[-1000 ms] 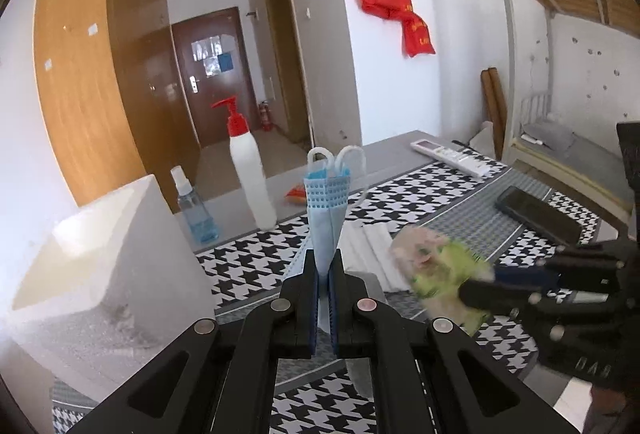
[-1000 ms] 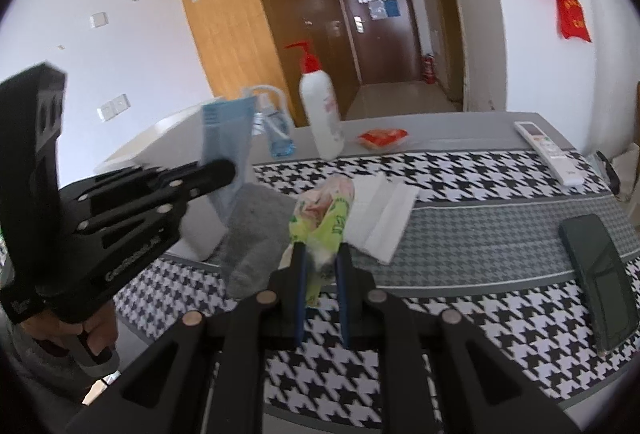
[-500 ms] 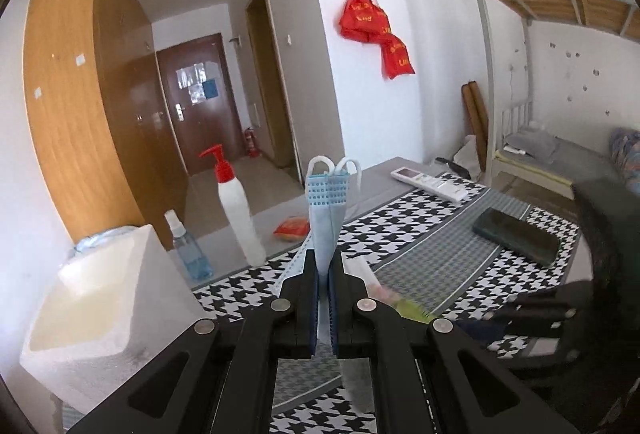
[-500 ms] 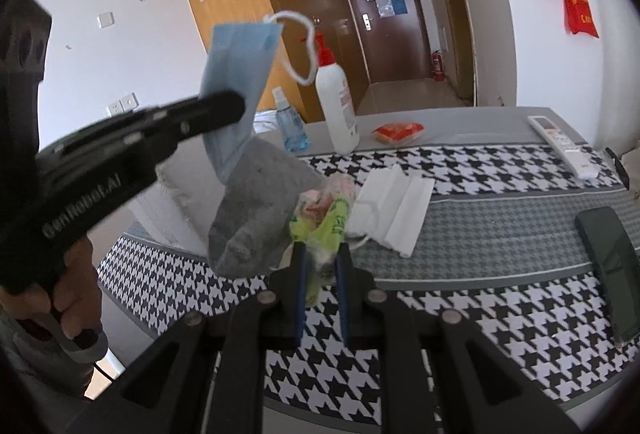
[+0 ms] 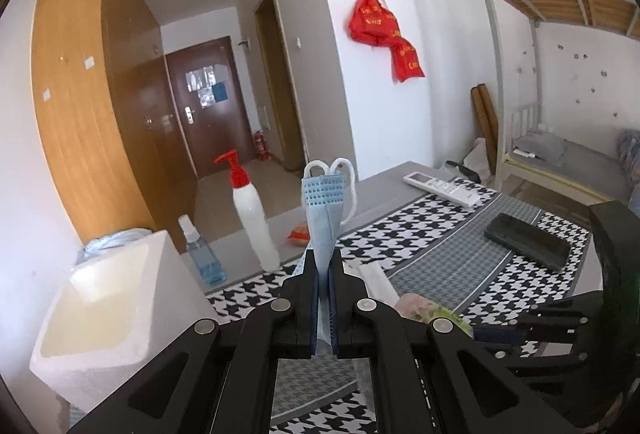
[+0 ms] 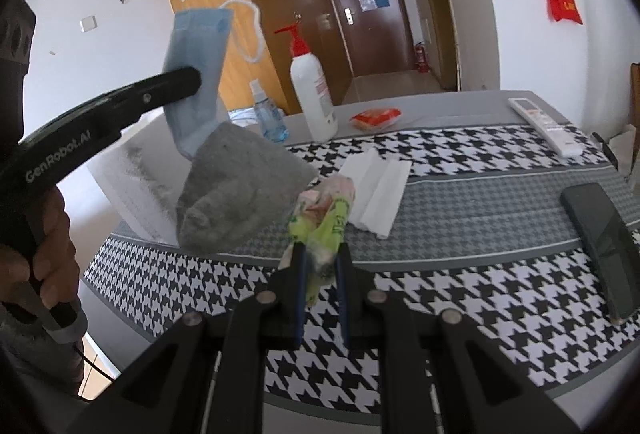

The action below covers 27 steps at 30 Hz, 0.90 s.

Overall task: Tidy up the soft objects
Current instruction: 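Lift the mask with the left gripper while the right gripper lifts the green bag toward the box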

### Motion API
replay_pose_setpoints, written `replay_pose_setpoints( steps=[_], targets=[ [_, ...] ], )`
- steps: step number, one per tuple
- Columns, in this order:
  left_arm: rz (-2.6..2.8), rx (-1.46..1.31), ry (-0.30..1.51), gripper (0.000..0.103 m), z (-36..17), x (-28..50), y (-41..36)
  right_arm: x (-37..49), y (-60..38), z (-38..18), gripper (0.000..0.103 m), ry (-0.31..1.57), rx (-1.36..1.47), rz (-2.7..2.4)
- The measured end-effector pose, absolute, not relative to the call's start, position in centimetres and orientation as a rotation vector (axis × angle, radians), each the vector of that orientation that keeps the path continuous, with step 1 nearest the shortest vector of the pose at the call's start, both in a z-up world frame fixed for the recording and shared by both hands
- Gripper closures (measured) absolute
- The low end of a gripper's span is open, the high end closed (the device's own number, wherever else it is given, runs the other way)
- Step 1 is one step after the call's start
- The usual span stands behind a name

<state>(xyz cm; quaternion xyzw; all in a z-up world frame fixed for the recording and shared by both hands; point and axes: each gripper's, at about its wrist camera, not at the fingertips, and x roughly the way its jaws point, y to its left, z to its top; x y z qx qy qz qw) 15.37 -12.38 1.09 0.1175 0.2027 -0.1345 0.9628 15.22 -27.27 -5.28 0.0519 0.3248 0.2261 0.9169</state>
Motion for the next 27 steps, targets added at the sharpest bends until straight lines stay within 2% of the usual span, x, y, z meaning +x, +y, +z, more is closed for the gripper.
replay_pose_setpoints(
  steps=[16,27],
  targets=[
    [-0.275,0.234,0.476,0.099,-0.6,15.9,-12.0,12.6,-26.1,-3.4,0.086,0.6,0.097,0.54],
    [-0.273,0.207,0.429,0.099,1.0,14.6,-11.2,14.5,-24.5,-5.2,0.086,0.668,0.082,0.524]
  ],
)
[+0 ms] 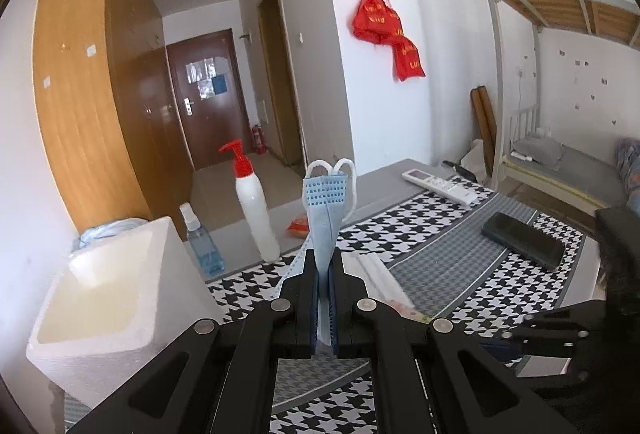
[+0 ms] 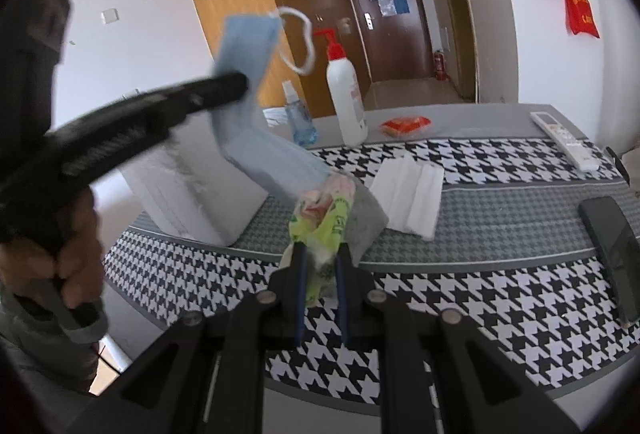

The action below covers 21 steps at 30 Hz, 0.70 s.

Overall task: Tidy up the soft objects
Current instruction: 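Lift the mask with the left gripper while the right gripper lifts the green bag toward the box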

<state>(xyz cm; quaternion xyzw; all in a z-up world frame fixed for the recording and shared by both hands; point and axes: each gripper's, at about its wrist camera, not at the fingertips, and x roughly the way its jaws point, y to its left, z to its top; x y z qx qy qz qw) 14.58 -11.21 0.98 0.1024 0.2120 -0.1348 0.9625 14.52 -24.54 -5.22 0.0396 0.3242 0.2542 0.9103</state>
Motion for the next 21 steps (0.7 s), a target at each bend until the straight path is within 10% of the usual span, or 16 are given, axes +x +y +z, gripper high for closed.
replay_pose_setpoints(
  steps=[21],
  targets=[
    [-0.213,0.161,0.34,0.099,3.5,13.0,-8.5,14.2,-24.7,-1.6,0.086,0.585,0.055,0.46]
  ],
)
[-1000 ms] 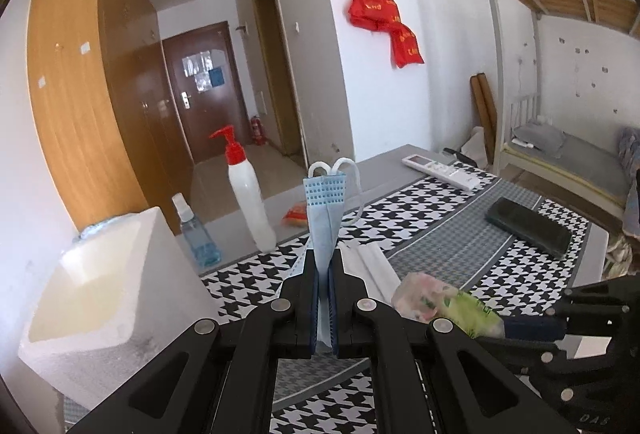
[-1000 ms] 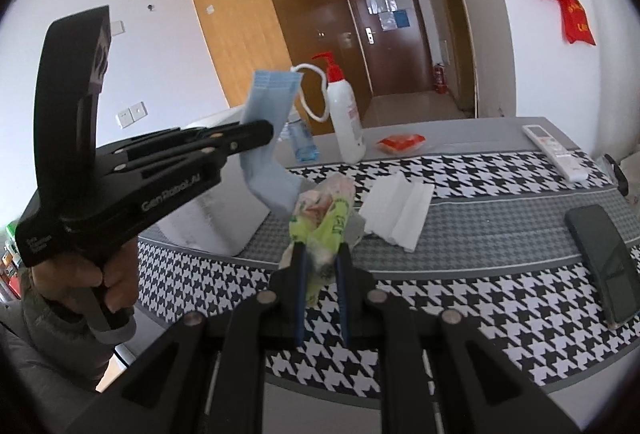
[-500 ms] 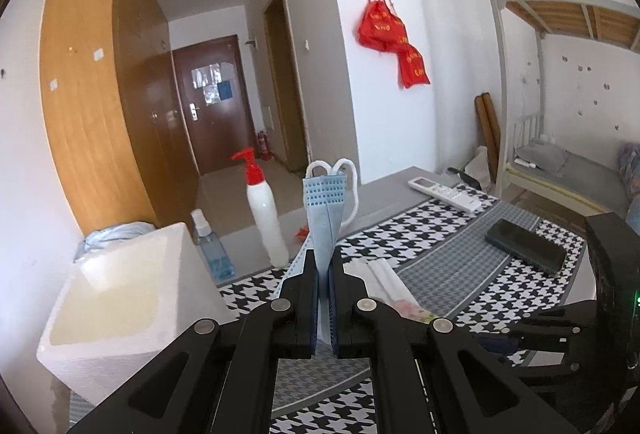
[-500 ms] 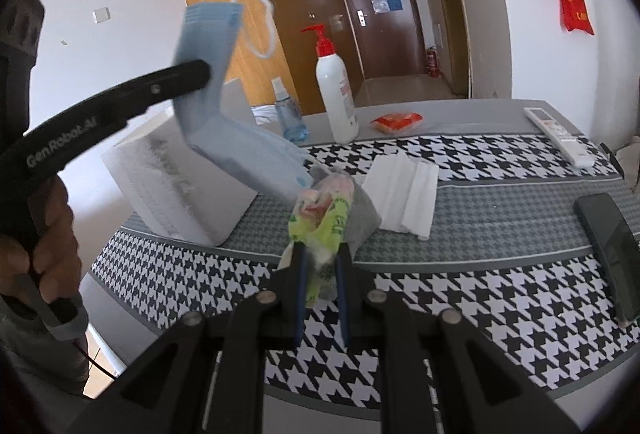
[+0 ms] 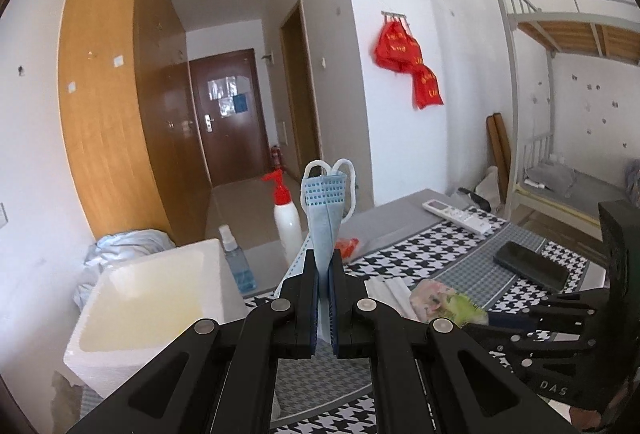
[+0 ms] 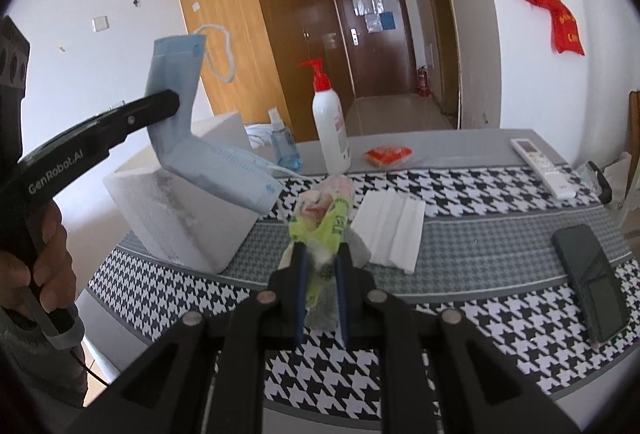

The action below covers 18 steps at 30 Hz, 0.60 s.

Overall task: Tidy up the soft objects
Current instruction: 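Lift the mask with the left gripper while the right gripper lifts the green bag toward the box, then lower the mask into the foam box and open the left gripper while the right gripper holds the bag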

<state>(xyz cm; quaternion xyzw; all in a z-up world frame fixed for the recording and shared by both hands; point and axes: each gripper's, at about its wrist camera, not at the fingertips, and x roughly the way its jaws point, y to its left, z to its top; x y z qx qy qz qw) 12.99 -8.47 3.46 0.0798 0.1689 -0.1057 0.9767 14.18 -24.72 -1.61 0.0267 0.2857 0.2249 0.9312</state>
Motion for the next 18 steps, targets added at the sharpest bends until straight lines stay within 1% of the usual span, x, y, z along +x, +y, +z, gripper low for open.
replay_pose_setpoints(
  steps=[18],
  targets=[
    [-0.168,0.105,0.295,0.099,5.4,12.3,-5.9,13.3,-23.2,2.4,0.086,0.463,0.009,0.463]
  ],
)
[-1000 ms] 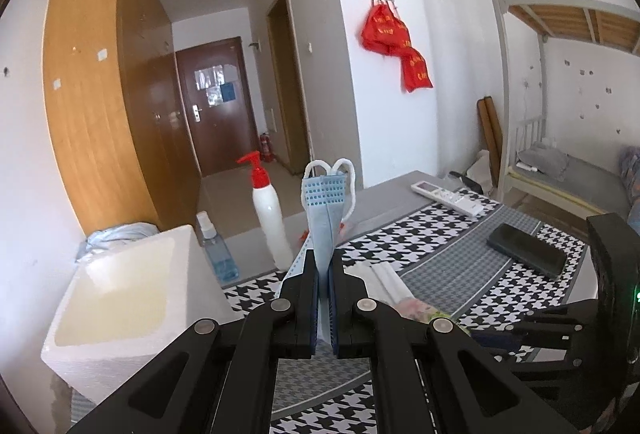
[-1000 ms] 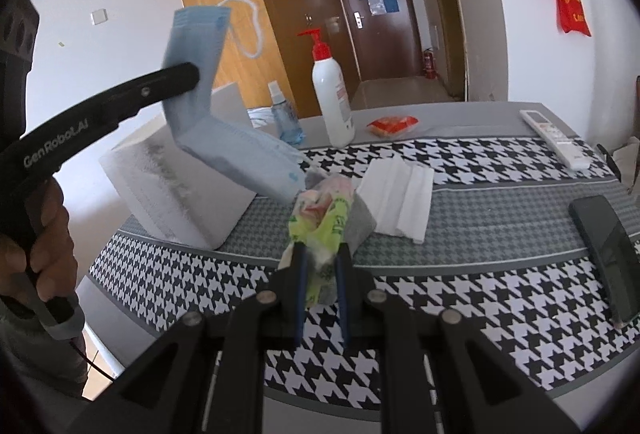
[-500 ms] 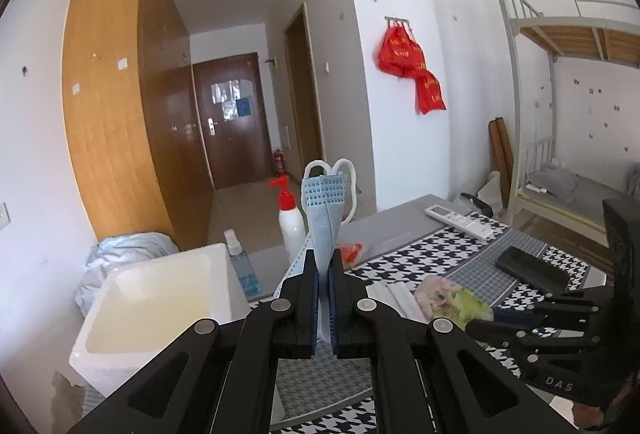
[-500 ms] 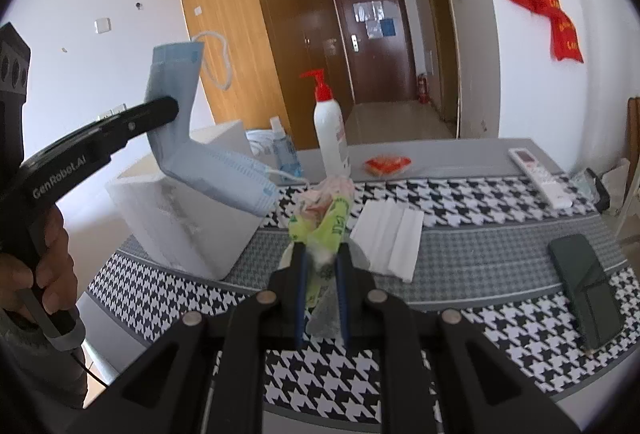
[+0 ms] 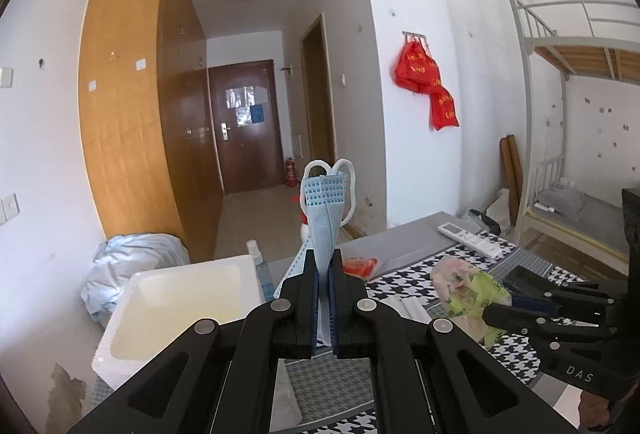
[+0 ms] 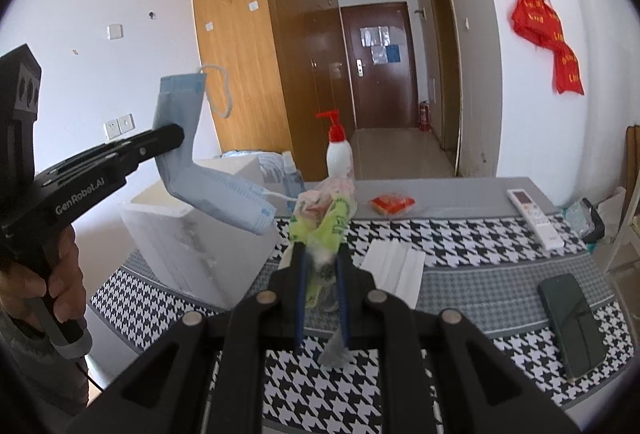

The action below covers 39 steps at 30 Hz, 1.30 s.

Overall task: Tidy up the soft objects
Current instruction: 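Lower the mask into the foam box and open the left gripper while the right gripper holds the bag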

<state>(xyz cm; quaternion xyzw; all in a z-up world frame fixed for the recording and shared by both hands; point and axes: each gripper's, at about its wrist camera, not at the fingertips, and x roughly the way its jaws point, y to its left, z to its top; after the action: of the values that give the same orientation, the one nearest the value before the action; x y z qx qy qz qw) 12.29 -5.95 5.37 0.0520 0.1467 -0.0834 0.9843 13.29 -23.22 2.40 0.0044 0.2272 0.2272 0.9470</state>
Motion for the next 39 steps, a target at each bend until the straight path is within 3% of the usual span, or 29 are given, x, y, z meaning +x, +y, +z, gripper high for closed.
replay_pose_setpoints(
  steps=[39],
  targets=[
    [0.033,0.038,0.234,0.099,8.4,12.9,0.5,15.0,-17.1,6.5,0.086,0.352,-0.037,0.609]
  ],
)
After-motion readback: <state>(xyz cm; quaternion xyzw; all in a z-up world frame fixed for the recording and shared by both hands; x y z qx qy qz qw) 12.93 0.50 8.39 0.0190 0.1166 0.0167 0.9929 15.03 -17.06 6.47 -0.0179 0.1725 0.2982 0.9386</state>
